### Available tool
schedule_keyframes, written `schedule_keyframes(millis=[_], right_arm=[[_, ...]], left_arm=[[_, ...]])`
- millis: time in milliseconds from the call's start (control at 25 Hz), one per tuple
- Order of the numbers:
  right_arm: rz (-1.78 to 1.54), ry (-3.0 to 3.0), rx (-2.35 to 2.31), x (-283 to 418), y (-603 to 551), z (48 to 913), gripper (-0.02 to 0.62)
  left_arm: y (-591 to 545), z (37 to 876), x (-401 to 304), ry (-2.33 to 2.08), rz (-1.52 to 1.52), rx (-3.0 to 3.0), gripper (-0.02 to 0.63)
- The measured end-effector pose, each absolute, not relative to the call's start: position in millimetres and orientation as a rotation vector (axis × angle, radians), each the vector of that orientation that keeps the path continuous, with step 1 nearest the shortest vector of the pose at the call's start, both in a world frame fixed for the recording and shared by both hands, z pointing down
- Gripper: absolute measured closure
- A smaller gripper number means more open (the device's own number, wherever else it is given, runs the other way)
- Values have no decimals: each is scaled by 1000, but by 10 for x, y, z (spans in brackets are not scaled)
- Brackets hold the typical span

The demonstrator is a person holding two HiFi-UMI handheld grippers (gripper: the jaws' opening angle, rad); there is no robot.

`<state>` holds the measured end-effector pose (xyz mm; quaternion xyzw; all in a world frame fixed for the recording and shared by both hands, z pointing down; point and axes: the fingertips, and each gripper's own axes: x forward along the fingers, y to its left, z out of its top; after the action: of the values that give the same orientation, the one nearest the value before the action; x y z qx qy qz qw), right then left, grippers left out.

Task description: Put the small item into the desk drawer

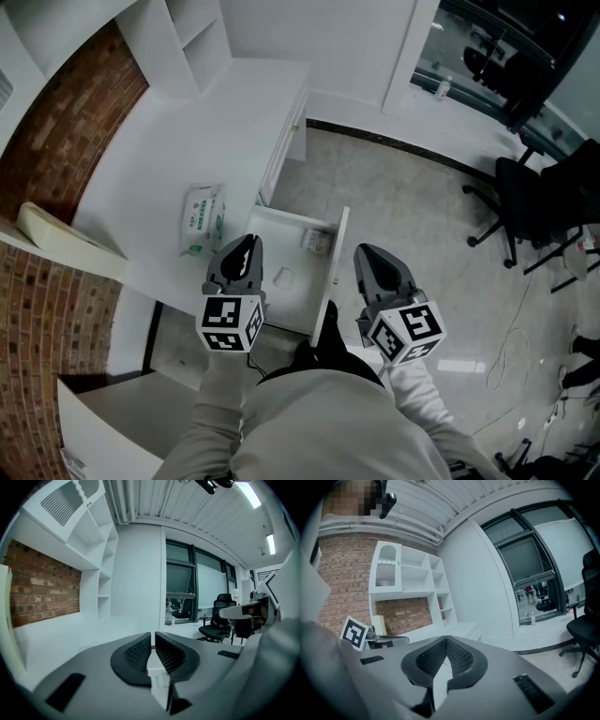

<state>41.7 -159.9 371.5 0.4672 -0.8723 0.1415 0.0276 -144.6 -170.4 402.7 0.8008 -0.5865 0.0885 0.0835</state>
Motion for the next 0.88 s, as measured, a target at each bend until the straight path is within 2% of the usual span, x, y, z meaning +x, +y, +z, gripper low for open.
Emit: schedule_keyframes(millis=[200,880], right_arm=[[413,-2711,1424,392,-1545,3676,568],[339,-2701,1415,384,-1391,3624,569]], left_arm=[[-1590,3947,-1476,-1763,220,2386,583],[-1347,3759,-1578,-1811,144,2381,584]])
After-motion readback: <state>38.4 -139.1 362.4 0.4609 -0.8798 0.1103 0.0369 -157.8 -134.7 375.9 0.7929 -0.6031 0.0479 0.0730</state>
